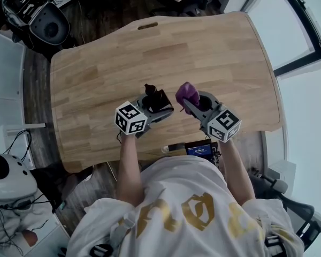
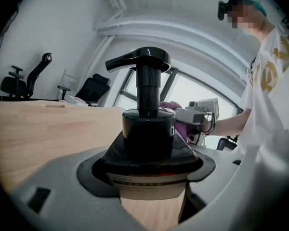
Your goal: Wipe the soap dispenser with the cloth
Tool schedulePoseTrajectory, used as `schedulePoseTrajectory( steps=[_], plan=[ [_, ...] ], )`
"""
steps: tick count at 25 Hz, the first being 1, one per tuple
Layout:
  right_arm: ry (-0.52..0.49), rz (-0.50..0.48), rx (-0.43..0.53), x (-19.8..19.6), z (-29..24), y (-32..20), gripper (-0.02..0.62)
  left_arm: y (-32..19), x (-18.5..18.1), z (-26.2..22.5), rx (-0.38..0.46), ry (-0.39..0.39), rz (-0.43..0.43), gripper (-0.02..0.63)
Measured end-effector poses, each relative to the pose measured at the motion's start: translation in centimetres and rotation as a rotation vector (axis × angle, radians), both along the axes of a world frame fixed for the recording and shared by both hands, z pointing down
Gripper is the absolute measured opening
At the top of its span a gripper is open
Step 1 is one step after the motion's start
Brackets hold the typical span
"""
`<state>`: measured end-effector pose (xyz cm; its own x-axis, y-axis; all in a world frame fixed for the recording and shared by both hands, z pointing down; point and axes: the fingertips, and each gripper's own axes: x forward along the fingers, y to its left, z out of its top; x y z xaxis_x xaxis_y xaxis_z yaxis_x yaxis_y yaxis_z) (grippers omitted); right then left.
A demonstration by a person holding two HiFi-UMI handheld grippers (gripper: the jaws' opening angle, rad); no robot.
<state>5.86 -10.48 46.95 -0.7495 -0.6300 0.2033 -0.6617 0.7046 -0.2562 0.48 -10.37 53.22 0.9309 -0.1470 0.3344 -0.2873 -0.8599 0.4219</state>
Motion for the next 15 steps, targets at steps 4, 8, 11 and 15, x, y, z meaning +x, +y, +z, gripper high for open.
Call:
schedulePoseTrajectory(
  steps=[4, 8, 11, 15],
  plan=[
    [0.082, 0.074, -0.028, 1.1, 1.9, -1.0, 0.077, -0.3, 0.3, 1.6, 0.020, -0.055, 0.018, 0.344],
    [0.094, 0.123, -0.053, 1.8, 2.9, -2.1, 0.077, -1.4, 0.3, 3.8, 0.044, -0.123, 0.034, 0.344],
    [0.098, 0.143, -0.074, 2.4, 3.7, -2.7, 0.077, -2.1, 0.4, 5.6, 0.059, -0.181, 0.055, 0.344],
    [0.144, 0.197, -0.093, 3.3, 5.0, -3.9, 0.077, -3.2, 0.6, 7.3, 0.052, -0.212, 0.076, 0.344]
  ],
)
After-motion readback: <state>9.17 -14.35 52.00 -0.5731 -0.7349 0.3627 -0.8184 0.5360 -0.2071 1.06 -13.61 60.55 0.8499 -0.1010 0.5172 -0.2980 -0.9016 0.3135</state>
